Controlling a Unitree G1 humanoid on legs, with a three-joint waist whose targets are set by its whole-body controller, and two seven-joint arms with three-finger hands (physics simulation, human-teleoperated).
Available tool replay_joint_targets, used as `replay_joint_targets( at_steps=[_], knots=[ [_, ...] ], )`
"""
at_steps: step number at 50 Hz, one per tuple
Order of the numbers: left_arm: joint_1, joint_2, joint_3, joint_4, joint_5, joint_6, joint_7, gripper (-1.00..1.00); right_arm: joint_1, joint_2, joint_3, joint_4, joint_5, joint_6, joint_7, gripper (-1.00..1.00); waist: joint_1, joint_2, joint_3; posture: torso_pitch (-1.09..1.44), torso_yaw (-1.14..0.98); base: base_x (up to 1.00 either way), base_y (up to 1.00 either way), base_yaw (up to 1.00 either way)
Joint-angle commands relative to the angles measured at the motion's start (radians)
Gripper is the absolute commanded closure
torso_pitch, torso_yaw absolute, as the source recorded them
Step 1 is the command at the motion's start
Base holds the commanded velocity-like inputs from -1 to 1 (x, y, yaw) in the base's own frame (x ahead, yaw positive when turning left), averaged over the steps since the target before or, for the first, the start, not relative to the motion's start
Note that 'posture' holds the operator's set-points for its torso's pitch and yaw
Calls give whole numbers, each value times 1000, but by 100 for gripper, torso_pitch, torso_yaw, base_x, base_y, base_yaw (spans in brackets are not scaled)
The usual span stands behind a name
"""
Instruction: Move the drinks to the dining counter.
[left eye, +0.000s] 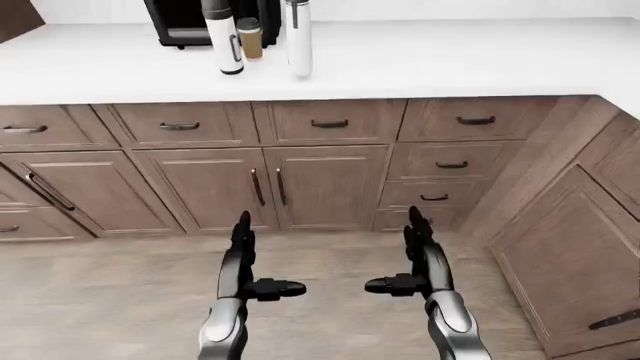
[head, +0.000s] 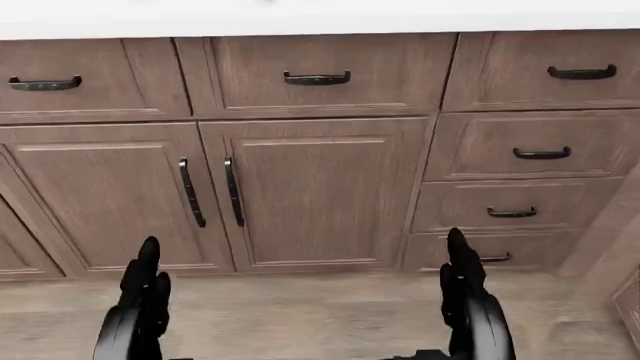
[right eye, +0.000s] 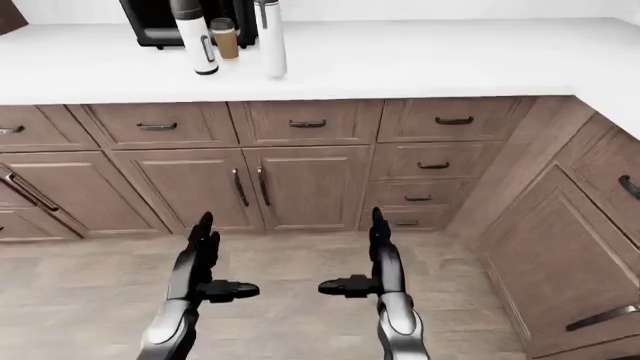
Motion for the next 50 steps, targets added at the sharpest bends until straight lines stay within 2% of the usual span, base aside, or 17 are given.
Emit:
replay_joint_targets(
  at_steps=[1,3,4,5,7,8,14,21,28,29,33,35,42,44,45,46,50],
  knots=[
    [-41,9,9,-73,-4,-65,-2,-100,-21,-1,7,-133,-1,-33,-1,-100,-2,-8,-1,0,0,0,0,0],
    [-39,10,7,-82,8,-62,2,-100,-21,-3,11,-137,-23,-39,-10,-100,7,-2,-62,0,0,0,0,0],
    [-37,10,6,-90,10,-58,1,-100,-19,-2,11,-151,-20,-30,-7,-100,8,-2,-52,0,0,0,0,0],
    [-36,10,5,-96,13,-55,-1,-100,-18,-1,11,-158,-19,-29,-6,-100,6,-6,-16,0,0,0,0,0],
    [-34,8,1,-95,21,-61,2,-100,-17,2,13,-154,-19,-36,-5,-100,6,-7,-69,0,0,0,0,0],
    [-35,7,2,-91,23,-66,3,-100,-17,2,13,-154,-17,-37,-5,-100,7,-7,-75,0,0,0,0,0],
    [-49,11,9,-165,18,-5,6,-100,-31,-4,5,-208,-17,13,-4,-100,8,-5,-81,0,0,0,0,0],
    [-143,36,25,-492,35,330,-10,-100,-79,-24,-31,-403,-3,210,0,-100,8,-4,-90,0,0,0,0,0],
    [-276,65,51,-616,36,523,-19,-100,-175,-56,-86,-556,68,398,-6,-100,9,3,-109,0,0,0,1,0],
    [-286,69,57,-621,33,534,-21,-100,-183,-57,-86,-576,70,420,-12,-100,7,3,-97,0,0,0,27,0],
    [-315,86,77,-637,15,566,-13,-100,-205,-63,-87,-620,78,471,-21,-100,-2,-53,-80,0,0,0,57,0],
    [-317,89,81,-639,11,570,-12,-100,-217,-65,-88,-608,82,464,-20,-100,-6,-57,-81,0,0,0,76,0],
    [-324,99,92,-636,-4,569,-6,-100,-229,-61,-82,-629,133,466,3,-100,-16,16,-61,0,0,0,75,0],
    [-322,99,90,-636,-4,566,-6,-100,-226,-61,-83,-625,137,457,2,-100,-16,72,-72,0,0,0,75,0],
    [-322,100,89,-642,-4,572,-6,-100,-223,-59,-85,-629,150,456,4,-100,-13,129,-90,0,0,0,67,0],
    [-322,100,88,-649,-4,578,-6,-100,-223,-56,-88,-631,158,458,-4,-100,-3,86,-77,0,0,0,51,0],
    [-336,102,85,-663,-2,599,-7,-100,-224,-60,-105,-648,203,478,-27,-100,30,93,-84,0,0,0,12,75]
  ],
)
